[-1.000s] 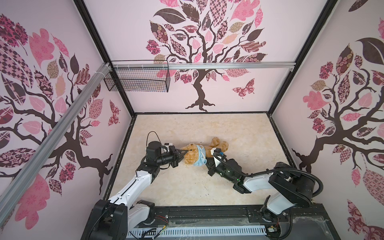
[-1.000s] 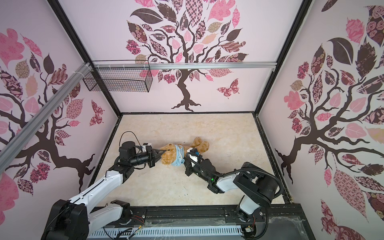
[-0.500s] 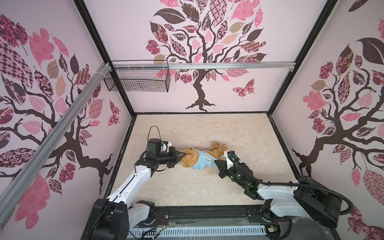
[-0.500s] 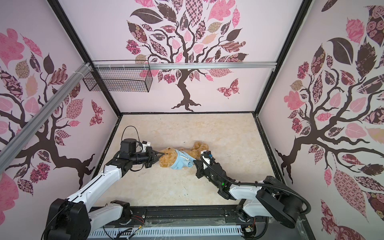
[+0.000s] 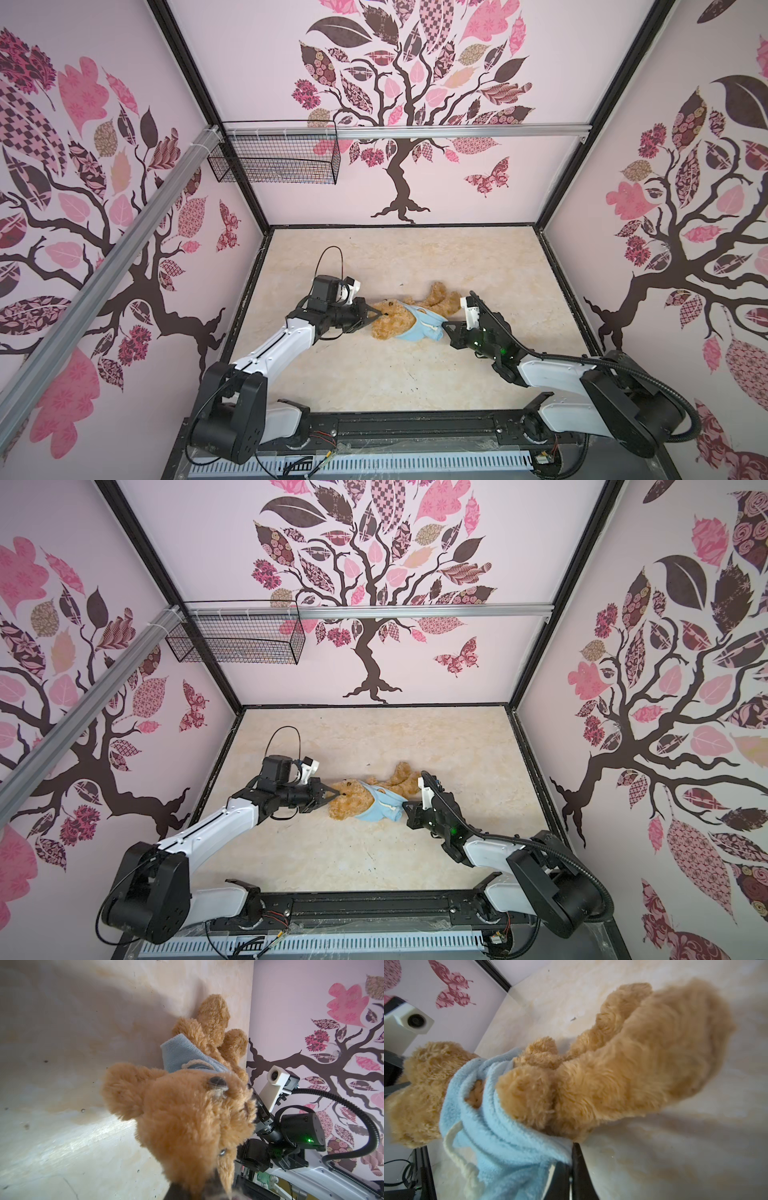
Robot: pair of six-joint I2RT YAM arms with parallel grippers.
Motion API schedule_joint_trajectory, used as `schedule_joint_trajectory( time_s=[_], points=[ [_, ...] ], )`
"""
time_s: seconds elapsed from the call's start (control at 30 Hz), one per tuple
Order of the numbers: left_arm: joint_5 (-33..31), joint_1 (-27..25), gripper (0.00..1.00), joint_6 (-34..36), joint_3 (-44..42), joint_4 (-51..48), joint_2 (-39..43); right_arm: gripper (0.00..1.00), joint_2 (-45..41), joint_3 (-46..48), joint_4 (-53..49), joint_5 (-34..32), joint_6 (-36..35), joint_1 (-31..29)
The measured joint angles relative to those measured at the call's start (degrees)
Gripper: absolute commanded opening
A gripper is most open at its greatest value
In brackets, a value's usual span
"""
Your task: Dress the teddy bear
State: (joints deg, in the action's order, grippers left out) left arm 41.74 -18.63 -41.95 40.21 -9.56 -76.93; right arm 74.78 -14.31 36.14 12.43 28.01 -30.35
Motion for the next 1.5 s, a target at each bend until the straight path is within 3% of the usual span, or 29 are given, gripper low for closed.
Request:
schedule_joint_trajectory(
  time_s=[0.13, 0.33, 0.4, 0.53, 0.77, 0.93, 1.2, 1.37, 1.5],
  points=[
    [-1.75, -0.9, 0.0, 1.4, -0.04, 3.17, -2.34, 0.22, -2.67, -2.1, -9.7, 0.79, -2.86, 0.5],
    [-3.85, -1.31, 0.0, 2.54, -1.16, 5.6, -2.73, 0.3, -20.52, -2.6, -21.2, -0.9, -3.45, 0.81],
    [-4.31, -1.53, 0.0, 2.56, -2.08, 6.14, -3.04, 0.3, -22.56, -4.5, -21.94, -0.68, -3.43, 0.81],
    [-5.25, -1.86, 0.02, 2.4, -2.86, 6.51, -3.67, 0.3, -15.98, -12.33, -20.17, 0.68, -3.85, -0.61],
    [-5.6, -1.99, 0.27, 0.33, -4.48, 8.28, -3.56, 0.15, 3.85, -21.42, -15.89, 2.91, -5.92, -6.4],
    [-4.48, -2.03, 0.5, -3.5, -7.37, 10.16, -1.01, 0.04, 7.74, -16.09, -11.37, 3.76, -4.46, -6.97],
    [0.44, -2.1, 0.74, -14.1, -11.08, 16.5, 2.12, 0.0, 6.73, -4.96, 1.86, 3.43, -0.52, -9.86],
    [1.64, -2.1, 0.75, -19.76, -11.17, 19.67, 2.01, 0.0, 6.58, -1.2, 5.84, 2.14, 1.31, -12.26],
    [2.23, -2.1, 0.66, -21.9, -11.08, 20.48, 0.7, 0.0, 6.58, 0.5, 7.1, 1.55, 2.01, -13.11]
  ],
)
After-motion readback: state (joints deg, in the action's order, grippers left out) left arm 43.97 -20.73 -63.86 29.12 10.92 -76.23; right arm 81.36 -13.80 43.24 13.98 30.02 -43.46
